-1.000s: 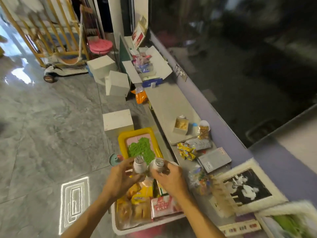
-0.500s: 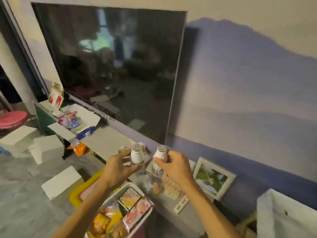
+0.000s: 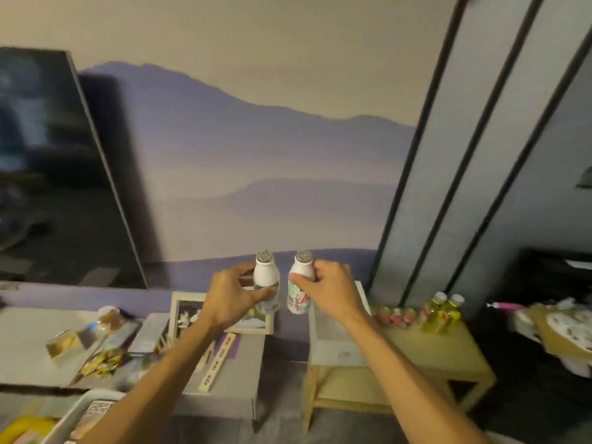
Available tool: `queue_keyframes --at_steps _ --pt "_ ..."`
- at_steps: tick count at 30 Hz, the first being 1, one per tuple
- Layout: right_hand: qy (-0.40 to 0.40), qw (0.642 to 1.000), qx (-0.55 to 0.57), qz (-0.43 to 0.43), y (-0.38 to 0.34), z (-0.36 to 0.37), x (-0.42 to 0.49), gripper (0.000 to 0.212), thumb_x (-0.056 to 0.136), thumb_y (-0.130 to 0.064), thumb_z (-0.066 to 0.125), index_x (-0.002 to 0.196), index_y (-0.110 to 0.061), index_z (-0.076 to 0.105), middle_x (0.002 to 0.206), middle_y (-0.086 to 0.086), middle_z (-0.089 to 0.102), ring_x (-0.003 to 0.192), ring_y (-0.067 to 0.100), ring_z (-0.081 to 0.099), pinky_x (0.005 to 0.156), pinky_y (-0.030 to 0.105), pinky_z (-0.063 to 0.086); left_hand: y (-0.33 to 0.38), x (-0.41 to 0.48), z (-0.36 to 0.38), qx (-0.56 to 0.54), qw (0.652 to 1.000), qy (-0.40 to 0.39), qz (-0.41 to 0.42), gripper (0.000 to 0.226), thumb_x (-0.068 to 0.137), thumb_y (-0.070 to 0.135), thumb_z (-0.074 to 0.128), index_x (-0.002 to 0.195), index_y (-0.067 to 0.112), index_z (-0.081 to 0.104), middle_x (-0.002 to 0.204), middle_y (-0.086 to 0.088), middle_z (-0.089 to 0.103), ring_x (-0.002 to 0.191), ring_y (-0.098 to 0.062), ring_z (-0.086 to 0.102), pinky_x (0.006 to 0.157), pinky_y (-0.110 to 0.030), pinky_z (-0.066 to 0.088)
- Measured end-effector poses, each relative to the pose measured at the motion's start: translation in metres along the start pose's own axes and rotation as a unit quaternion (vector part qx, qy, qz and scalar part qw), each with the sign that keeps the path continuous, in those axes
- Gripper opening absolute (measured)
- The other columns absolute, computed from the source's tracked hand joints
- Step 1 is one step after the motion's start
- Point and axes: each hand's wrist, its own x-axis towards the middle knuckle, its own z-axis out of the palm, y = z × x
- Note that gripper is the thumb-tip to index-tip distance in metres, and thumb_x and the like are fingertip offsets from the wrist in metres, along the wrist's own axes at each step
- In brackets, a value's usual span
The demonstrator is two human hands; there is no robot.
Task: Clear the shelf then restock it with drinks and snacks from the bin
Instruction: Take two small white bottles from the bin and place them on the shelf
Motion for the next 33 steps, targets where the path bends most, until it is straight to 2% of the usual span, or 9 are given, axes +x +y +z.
queue_keyframes --at_steps 4,8,12,14,17,21,25,29,33 --pt "0.050 0.998 -0.009 0.036 0.063 -0.088 -0.028 0.042 0.078 -0.062 0.079 0.095 -0.023 0.079 0.085 -0.009 0.079 0.075 0.002 0.073 0.067 0.038 0.064 0.058 -0.002 0.088 -0.023 0.999 -0.041 0.023 0.060 0.079 0.032 0.092 0.134 0.024 0.069 0.121 0.010 0.075 0.105 -0.008 0.072 0.094 -0.034 0.061" --pt "0.067 0.995 -0.028 0.075 0.127 -0.167 -0.057 0.035 0.084 -0.052 0.083 0.099 -0.020 0.082 0.087 -0.007 0.080 0.077 0.001 0.073 0.064 0.032 0.060 0.109 -0.004 0.171 -0.049 0.995 -0.079 0.032 0.060 0.078 0.033 0.092 0.133 0.027 0.069 0.118 0.013 0.074 0.100 -0.003 0.071 0.087 -0.027 0.058" --pt "0.087 0.990 -0.039 0.107 0.189 -0.221 -0.073 0.039 0.083 -0.055 0.082 0.103 -0.022 0.081 0.096 -0.005 0.081 0.084 0.005 0.074 0.075 0.037 0.064 0.145 0.000 0.245 -0.057 0.992 -0.110 0.038 0.056 0.077 0.029 0.093 0.128 0.027 0.071 0.111 0.014 0.073 0.091 0.006 0.069 0.071 -0.005 0.051" --pt "0.100 0.987 -0.030 0.119 0.218 -0.240 -0.075 0.046 0.081 -0.060 0.078 0.107 -0.022 0.081 0.102 -0.006 0.081 0.090 0.006 0.075 0.078 0.038 0.066 0.155 0.006 0.280 -0.061 0.990 -0.127 0.030 0.054 0.077 0.025 0.094 0.126 0.023 0.072 0.113 0.012 0.074 0.093 -0.002 0.072 0.074 -0.009 0.055" --pt "0.116 0.984 -0.023 0.136 0.261 -0.259 -0.072 0.049 0.080 -0.061 0.077 0.109 -0.021 0.080 0.105 -0.006 0.079 0.092 0.006 0.075 0.078 0.037 0.066 0.159 0.020 0.333 -0.065 0.987 -0.146 0.018 0.057 0.073 0.029 0.097 0.124 0.024 0.073 0.112 0.014 0.076 0.096 -0.002 0.074 0.087 -0.031 0.063" --pt "0.117 0.978 -0.026 0.171 0.324 -0.272 -0.055 0.046 0.086 -0.054 0.080 0.117 -0.020 0.077 0.110 -0.006 0.080 0.098 0.008 0.076 0.082 0.036 0.066 0.156 0.049 0.401 -0.071 0.982 -0.176 0.001 0.056 0.071 0.024 0.098 0.120 0.026 0.071 0.103 0.018 0.075 0.090 0.006 0.072 0.085 -0.022 0.060" --pt "0.107 0.971 -0.029 0.212 0.388 -0.277 -0.029 0.036 0.094 -0.047 0.076 0.109 -0.014 0.075 0.104 -0.005 0.079 0.091 0.004 0.074 0.084 0.034 0.065 0.138 0.085 0.467 -0.068 0.979 -0.191 -0.021 0.061 0.070 0.028 0.098 0.124 0.027 0.071 0.109 0.010 0.077 0.097 -0.007 0.073 0.089 -0.029 0.060" --pt "0.115 0.966 -0.041 0.229 0.452 -0.274 -0.005 0.036 0.093 -0.054 0.070 0.097 -0.019 0.072 0.091 -0.009 0.075 0.082 0.002 0.072 0.076 0.035 0.065 0.116 0.108 0.526 -0.075 0.976 -0.199 -0.046 0.057 0.069 0.027 0.098 0.112 0.044 0.065 0.106 0.012 0.076 0.098 -0.007 0.074 0.091 -0.038 0.063" --pt "0.092 0.963 -0.032 0.250 0.505 -0.271 0.015 0.039 0.092 -0.053 0.074 0.110 -0.019 0.073 0.104 -0.009 0.076 0.094 0.003 0.071 0.080 0.023 0.059 0.099 0.123 0.582 -0.070 0.973 -0.210 -0.071 0.058 0.070 0.038 0.096 0.121 0.032 0.071 0.110 0.014 0.076 0.098 -0.003 0.073 0.088 -0.035 0.063"
